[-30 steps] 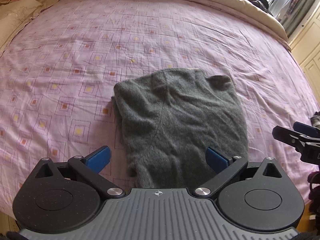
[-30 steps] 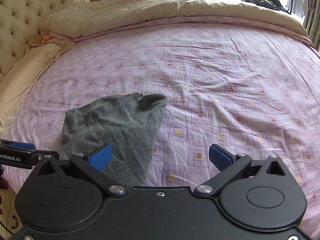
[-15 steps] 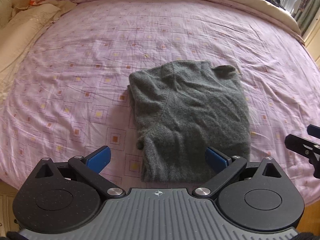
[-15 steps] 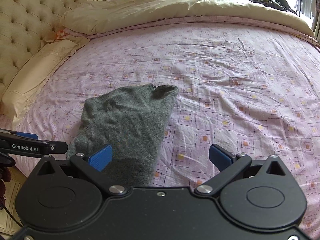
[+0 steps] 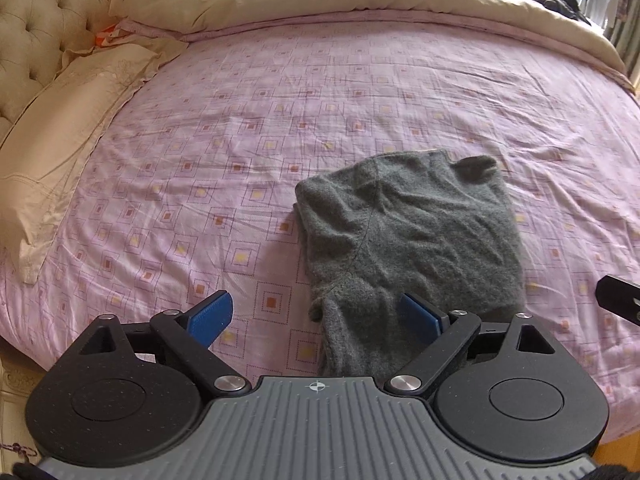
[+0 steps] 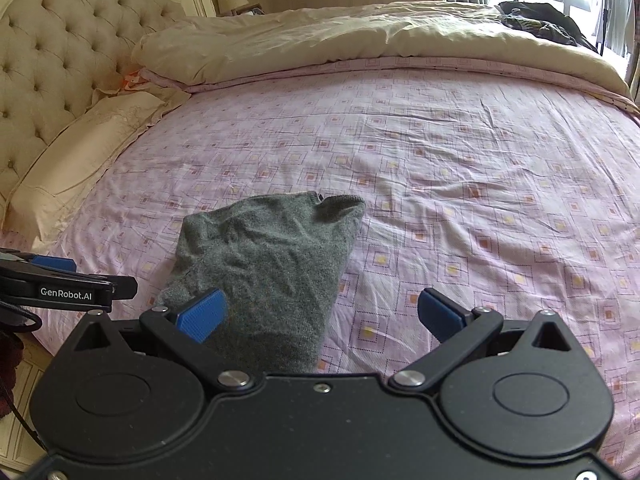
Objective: Fold small clothes
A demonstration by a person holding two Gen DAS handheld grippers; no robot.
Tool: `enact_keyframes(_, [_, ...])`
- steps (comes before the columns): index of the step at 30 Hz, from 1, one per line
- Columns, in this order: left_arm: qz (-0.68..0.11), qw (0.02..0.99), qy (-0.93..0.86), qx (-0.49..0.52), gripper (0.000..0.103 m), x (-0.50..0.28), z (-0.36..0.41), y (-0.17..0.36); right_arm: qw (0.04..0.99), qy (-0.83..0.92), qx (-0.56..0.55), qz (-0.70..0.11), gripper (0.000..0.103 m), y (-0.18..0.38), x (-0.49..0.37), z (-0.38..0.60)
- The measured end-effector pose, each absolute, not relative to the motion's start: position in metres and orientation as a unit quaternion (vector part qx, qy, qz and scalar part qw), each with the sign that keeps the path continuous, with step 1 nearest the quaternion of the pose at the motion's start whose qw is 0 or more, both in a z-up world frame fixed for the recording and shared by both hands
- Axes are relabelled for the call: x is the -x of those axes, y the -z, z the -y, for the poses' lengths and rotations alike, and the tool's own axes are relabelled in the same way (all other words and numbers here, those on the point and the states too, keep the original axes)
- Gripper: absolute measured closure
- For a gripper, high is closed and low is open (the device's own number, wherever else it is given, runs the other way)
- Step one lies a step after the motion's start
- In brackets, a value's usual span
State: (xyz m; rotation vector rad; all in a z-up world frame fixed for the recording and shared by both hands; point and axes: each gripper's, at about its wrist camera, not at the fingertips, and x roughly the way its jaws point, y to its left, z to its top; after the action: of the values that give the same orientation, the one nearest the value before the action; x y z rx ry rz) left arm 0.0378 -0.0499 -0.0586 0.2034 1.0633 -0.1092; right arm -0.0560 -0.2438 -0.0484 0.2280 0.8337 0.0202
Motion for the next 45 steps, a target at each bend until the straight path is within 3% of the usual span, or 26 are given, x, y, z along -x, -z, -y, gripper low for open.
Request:
enact_keyframes(10, [-0.522,0.844,0.098,-0.072,0.012,-0.032,0.054,0.059,0.903,0.009,-0.105,-0.417,0.001,0.04,0.051,0.243])
enact_keyframes(14, [-0.532,0.838,0.1,-0.071,0.017,-0.03,0.054,0.063,0.899,-0.001,-0.116,-0.423,0.001,0.041,0.051,0.243])
enact_keyframes(45, [-0.58,0.808,0.071,-0.078,0.017,-0.032,0.039,0.083,0.869,0.002,-0.15,-0.472,0.001,0.058,0.042,0.237])
